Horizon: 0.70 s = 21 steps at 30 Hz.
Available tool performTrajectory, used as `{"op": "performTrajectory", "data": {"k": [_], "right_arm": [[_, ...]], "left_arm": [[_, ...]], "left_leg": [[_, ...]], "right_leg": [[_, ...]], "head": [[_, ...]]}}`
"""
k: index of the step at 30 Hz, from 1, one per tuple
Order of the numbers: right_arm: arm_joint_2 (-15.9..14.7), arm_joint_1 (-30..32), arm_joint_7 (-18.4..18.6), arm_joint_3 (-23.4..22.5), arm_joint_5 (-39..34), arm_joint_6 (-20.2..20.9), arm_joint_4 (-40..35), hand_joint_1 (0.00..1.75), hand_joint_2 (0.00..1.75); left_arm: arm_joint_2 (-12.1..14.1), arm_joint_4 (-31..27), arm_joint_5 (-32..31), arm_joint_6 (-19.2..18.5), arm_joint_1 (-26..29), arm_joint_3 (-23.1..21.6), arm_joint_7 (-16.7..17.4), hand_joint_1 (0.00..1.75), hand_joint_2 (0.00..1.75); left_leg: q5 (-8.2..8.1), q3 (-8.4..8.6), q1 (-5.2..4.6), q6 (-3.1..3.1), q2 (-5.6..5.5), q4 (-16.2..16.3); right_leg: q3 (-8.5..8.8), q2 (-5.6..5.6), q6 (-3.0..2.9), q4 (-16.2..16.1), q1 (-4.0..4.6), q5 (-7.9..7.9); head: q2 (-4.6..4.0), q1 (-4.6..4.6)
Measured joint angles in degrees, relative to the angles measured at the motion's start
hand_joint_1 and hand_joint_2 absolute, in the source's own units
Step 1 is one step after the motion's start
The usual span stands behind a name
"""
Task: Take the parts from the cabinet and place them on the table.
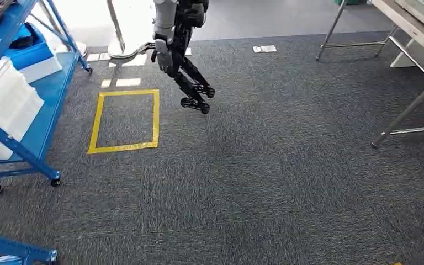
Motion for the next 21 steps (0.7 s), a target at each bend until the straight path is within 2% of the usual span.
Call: {"op": "performTrajectory", "data": {"k": [1,2,3,4,5,6,7,9,10,11,12,13,14,15,16,17,18,19,20,21], "right_arm": [[-0.04,0.10,0.00,0.00,0.00,0.00,0.00,0.00,0.00],[-0.09,0.16,0.00,0.00,0.00,0.00,0.00,0.00,0.00],[-0.11,0.16,0.00,0.00,0.00,0.00,0.00,0.00,0.00],[-0.15,0.13,0.00,0.00,-0.04,0.00,0.00,0.00,0.00],[-0.15,0.12,0.00,0.00,-0.04,0.00,0.00,0.00,0.00],[-0.15,0.10,0.00,0.00,-0.07,0.00,0.00,0.00,0.00],[-0.09,0.05,0.00,0.00,-0.02,0.00,0.00,0.00,0.00],[-0.11,-0.11,0.00,0.00,-0.02,0.00,0.00,0.00,0.00],[-0.07,-0.20,0.00,0.00,-0.02,0.00,0.00,0.00,0.00],[0.18,-0.24,0.00,0.00,-0.02,0.00,0.00,0.00,0.00],[0.13,-0.26,0.00,0.00,-0.02,0.00,0.00,0.00,0.00],[0.09,-0.20,0.00,0.00,-0.02,0.00,0.00,0.00,0.00],[0.02,-0.07,0.00,0.00,-0.02,0.00,0.00,0.00,0.00],[0.00,0.05,0.02,0.00,-0.04,0.00,0.00,0.00,0.00],[-0.04,0.05,0.09,0.00,-0.07,0.00,0.00,0.00,0.00],[-0.07,0.03,0.17,0.00,-0.07,0.00,0.00,0.00,0.00],[-0.07,0.00,0.20,0.00,-0.07,0.00,0.00,0.00,0.00],[-0.04,-0.01,0.28,0.00,-0.09,0.00,0.00,0.00,0.00],[-0.04,-0.07,0.35,0.00,-0.15,0.00,0.00,0.00,0.00],[0.00,-0.12,0.35,0.00,-0.26,0.00,0.00,0.00,0.00]], "left_arm": [[0.00,0.02,0.00,0.00,0.07,0.00,0.00,0.00,1.75],[0.02,0.02,0.00,0.00,0.14,0.02,0.02,0.00,1.75],[0.02,0.02,0.00,0.00,0.18,0.02,0.02,0.00,1.75],[0.02,0.02,0.00,0.00,0.17,0.02,0.02,0.00,1.75],[0.02,0.02,0.00,0.00,0.16,0.00,0.02,0.00,1.75],[0.02,0.00,0.00,0.00,0.17,0.00,0.02,0.00,1.75],[0.04,0.00,0.00,0.00,0.16,0.00,0.07,0.00,1.75],[0.02,0.02,0.00,0.00,0.25,0.02,0.07,0.00,1.75],[0.02,0.02,0.00,0.00,0.37,0.02,0.09,0.00,1.75],[0.11,0.00,0.00,0.02,0.41,0.02,0.11,0.00,1.75],[0.06,0.02,0.00,0.02,0.46,0.02,0.11,0.00,1.75],[0.04,0.02,0.00,0.04,0.38,0.02,0.13,0.00,1.75],[0.02,0.02,0.00,0.04,0.25,0.02,0.17,0.00,1.75],[0.02,0.02,0.00,0.04,0.22,0.02,0.17,0.00,1.75],[0.00,0.02,-0.02,0.04,0.27,0.02,0.22,0.00,1.75],[0.00,0.02,-0.04,0.04,0.37,0.02,0.31,0.00,1.75],[0.00,0.02,-0.17,0.04,0.44,0.02,0.41,0.00,1.75],[0.00,0.02,-0.39,0.04,0.44,0.00,0.44,0.00,1.75],[0.00,0.02,-0.50,0.04,0.41,0.00,0.44,0.00,1.75],[0.02,0.02,-0.66,0.04,0.32,-0.02,0.44,0.00,1.75]], "left_leg": [[-0.01,0.04,-0.06,0.00,-0.66,0.03],[-0.02,0.10,-0.08,-0.02,-1.34,0.05],[-0.03,0.16,-0.08,-0.03,-1.99,0.08],[-0.10,0.34,-0.08,-0.14,-2.77,0.13],[-0.19,0.50,-0.04,-0.28,-3.35,0.21],[-0.31,0.40,-0.10,-0.54,-3.76,0.31],[-0.71,0.41,-0.56,-0.99,-4.33,0.69],[-0.75,0.24,-0.48,-1.31,-4.55,0.61],[-0.64,0.12,-0.28,-1.58,-4.82,0.59],[-0.84,0.06,-0.14,-1.75,-4.83,0.95],[-1.93,-0.38,-0.21,-2.04,-2.53,2.26],[-3.79,-1.64,-0.13,-2.35,-1.12,4.93],[-5.96,-3.55,0.09,-2.66,-0.39,8.81],[-8.61,-6.58,0.34,-2.97,0.03,14.66],[-9.69,-8.53,0.53,-3.15,0.24,18.23],[-9.25,-9.24,0.70,-3.21,0.44,19.29],[-7.74,-8.60,0.82,-3.21,0.60,17.67],[-5.58,-6.83,0.88,-3.16,0.76,14.12],[-2.73,-3.66,0.87,-2.95,1.41,8.07],[-0.92,-0.65,0.77,-2.54,3.27,2.81]], "right_leg": [[-1.77,0.14,0.24,3.04,0.01,-0.64],[-2.21,0.19,0.70,3.07,0.04,-0.02],[-1.24,0.22,1.33,0.32,0.02,1.73],[1.13,0.43,2.09,-5.20,-0.06,4.52],[3.79,1.28,2.63,-11.12,-0.25,7.10],[5.32,2.96,2.69,-15.13,-0.56,8.42],[5.21,2.55,1.83,-15.44,-0.19,8.60],[5.35,2.04,0.77,-15.29,0.06,8.55],[5.77,1.73,0.44,-15.29,0.01,8.67],[5.84,1.20,-0.07,-15.58,-0.75,9.00],[5.99,0.97,-0.43,-15.63,-0.63,9.08],[6.06,0.56,-0.73,-15.63,-0.56,8.93],[6.07,0.10,-0.93,-15.63,-0.41,8.82],[6.04,-0.64,-1.07,-15.63,-0.21,8.73],[5.99,-1.13,-1.10,-15.62,-0.13,8.67],[6.02,-1.65,-1.11,-15.62,-0.06,8.63],[6.07,-2.04,-1.16,-15.62,-0.04,8.57],[6.18,-2.45,-1.18,-15.62,-0.03,8.51],[6.35,-2.87,-1.08,-15.62,-0.02,8.38],[6.59,-3.18,-1.01,-15.62,0.01,8.32]], "head": [[0.00,0.04],[0.00,0.04],[0.00,0.06],[0.00,0.02],[0.00,0.08],[0.00,0.17],[0.00,0.26],[0.00,0.09],[0.00,0.06],[0.00,0.09],[0.00,0.06],[0.00,-0.53],[0.00,-0.50],[0.00,-0.50],[0.00,-0.55],[0.00,-0.50],[0.00,-0.53],[0.00,-0.53],[0.00,-0.53],[0.00,-0.57]]}}
